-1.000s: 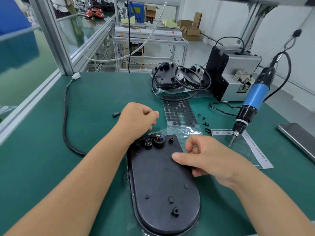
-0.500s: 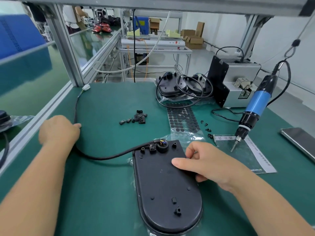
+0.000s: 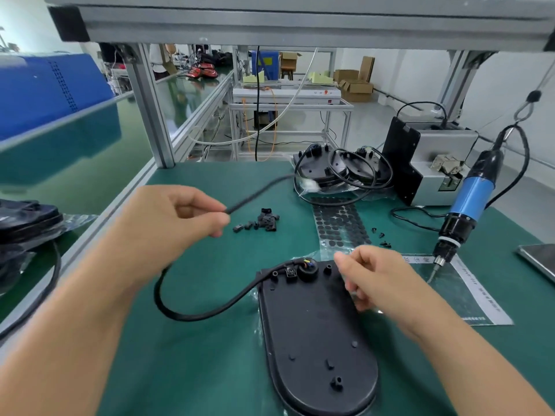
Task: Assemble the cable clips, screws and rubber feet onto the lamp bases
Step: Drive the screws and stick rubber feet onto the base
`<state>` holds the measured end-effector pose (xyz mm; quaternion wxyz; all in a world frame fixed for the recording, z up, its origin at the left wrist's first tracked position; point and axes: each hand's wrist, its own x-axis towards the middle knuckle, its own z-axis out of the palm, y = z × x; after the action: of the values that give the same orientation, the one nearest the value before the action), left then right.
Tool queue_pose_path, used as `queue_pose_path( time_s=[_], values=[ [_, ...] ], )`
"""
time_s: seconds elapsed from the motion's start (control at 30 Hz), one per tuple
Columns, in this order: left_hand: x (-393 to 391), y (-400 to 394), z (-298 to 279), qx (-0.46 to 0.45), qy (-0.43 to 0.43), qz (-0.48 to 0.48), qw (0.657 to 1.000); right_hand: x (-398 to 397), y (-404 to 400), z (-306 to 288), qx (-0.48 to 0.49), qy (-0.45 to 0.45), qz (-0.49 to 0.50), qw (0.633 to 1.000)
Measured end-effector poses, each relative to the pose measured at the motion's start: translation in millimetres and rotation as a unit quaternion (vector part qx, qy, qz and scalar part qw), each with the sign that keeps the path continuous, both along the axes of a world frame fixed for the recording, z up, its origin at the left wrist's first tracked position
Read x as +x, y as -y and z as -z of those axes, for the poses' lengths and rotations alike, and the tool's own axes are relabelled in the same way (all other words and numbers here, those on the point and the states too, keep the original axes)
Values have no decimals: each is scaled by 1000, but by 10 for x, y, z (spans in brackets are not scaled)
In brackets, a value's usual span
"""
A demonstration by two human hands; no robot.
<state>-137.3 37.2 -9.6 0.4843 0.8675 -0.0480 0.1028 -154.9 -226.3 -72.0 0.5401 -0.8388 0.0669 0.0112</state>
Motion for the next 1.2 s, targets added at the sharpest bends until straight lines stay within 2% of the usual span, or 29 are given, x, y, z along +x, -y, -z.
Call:
queue_pose_path(
  time_s=[0.07, 0.13, 0.23, 0.3, 0.4, 0.47, 0.53, 0.6, 0.63, 0.67, 0.73, 0.77, 0.83, 0.87, 0.97, 1.03, 1.13, 1.17, 1.2],
  values=[
    [-214, 252, -65, 27, -1, 68, 997, -6, -82, -68, 32, 49, 12, 998],
    [-405, 533, 2, 69, 5, 118, 991, -26, -179, -138, 105, 58, 9, 993],
    [-589, 854, 213, 143, 68, 97, 983, -79, -248, -207, 191, 41, 17, 981],
    [-617, 980, 292, 139, 86, 73, 984, -165, -232, -236, 234, 18, 25, 972],
    [-591, 1108, 349, 102, 68, 108, 987, -287, -206, -250, 256, 20, 18, 966],
    [-559, 1141, 352, 108, 48, 141, 983, -295, -174, -244, 196, 51, 38, 979],
    [-455, 1107, 333, 110, 64, 132, 983, -264, -117, -237, 104, 53, 17, 993],
    [-264, 1035, 281, 114, 146, 95, 978, -240, -75, -246, 45, 23, -46, 998],
    [-163, 1010, 253, 155, 188, 90, 966, -230, -61, -245, 17, 11, -76, 997],
    [-65, 991, 241, 240, 213, 106, 941, -229, -49, -244, -19, 6, -103, 994],
    [91, 939, 252, 418, 237, 150, 864, -224, -33, -245, -110, 5, -158, 981],
    [135, 916, 253, 458, 254, 171, 834, -222, -25, -251, -155, 6, -183, 971],
    [168, 844, 234, 494, 264, 193, 806, -234, -1, -263, -205, 6, -200, 958],
    [170, 796, 228, 503, 246, 188, 807, -241, 17, -252, -218, 10, -191, 957],
    [79, 555, 245, 475, 111, 112, 866, -309, 60, -158, -330, 59, -124, 934],
    [-76, 362, 373, 436, 24, 73, 897, -365, 65, -58, -380, 53, -96, 919],
    [-382, 199, 641, 381, -73, 43, 921, -387, 49, 74, -356, -1, -88, 930],
    [-459, 183, 721, 323, -108, 47, 939, -371, 47, 110, -346, -11, -82, 934],
    [-527, 209, 756, 224, -156, 60, 960, -347, 43, 141, -332, -15, -74, 940]
  ],
)
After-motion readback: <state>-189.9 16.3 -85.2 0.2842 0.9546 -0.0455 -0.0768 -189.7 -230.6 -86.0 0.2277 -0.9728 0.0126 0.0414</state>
